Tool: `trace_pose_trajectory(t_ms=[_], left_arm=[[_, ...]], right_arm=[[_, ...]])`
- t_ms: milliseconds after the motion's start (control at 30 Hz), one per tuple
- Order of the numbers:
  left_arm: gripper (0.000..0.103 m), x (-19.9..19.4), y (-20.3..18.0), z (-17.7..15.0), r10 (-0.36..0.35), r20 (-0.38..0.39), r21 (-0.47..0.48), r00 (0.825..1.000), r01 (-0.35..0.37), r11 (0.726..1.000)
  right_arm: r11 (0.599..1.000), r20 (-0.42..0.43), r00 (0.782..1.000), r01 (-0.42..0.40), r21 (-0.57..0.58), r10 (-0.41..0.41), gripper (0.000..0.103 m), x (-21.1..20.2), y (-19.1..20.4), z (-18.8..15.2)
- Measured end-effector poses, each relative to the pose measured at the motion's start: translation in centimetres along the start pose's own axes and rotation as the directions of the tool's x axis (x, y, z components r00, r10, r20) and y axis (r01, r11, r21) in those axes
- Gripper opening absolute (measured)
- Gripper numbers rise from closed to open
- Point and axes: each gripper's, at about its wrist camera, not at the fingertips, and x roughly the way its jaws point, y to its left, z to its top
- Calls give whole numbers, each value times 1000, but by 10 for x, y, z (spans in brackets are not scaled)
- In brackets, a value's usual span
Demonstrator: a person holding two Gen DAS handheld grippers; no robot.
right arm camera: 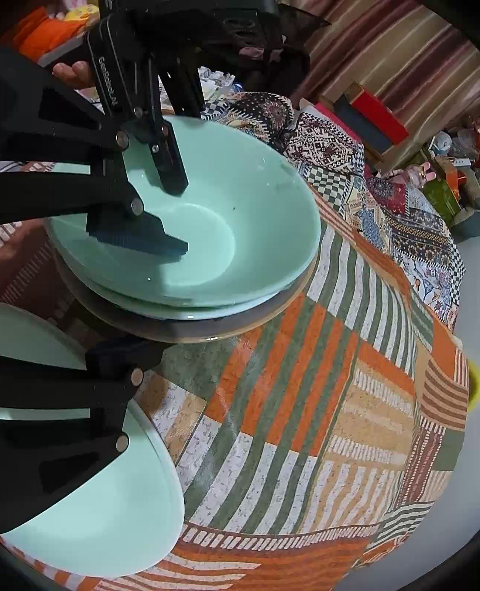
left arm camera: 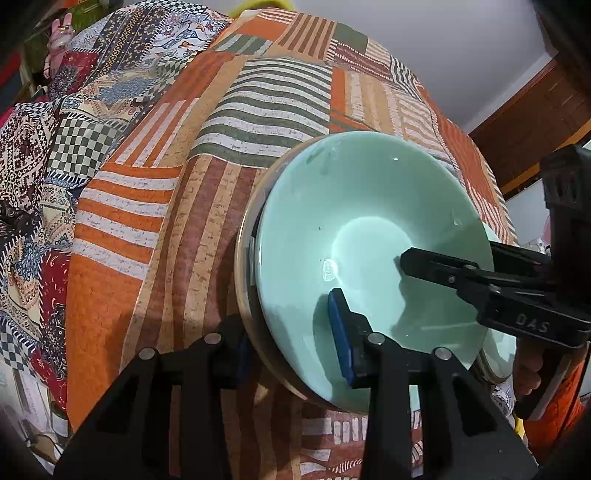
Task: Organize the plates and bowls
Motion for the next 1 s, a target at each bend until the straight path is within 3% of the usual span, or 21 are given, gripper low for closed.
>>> trace_pose_trajectory(t_ms=[667,1000], left_arm=[[36,-16,-10,-1,43,25,0,999,-43,999],[36,-46,-31,0,52,89,31,995,-55,998]], right_arm=[[998,19,999,-28,48,28,29,-11,-3,-5],[998,94,994,-53,42,48,28,-42,-2,-6]])
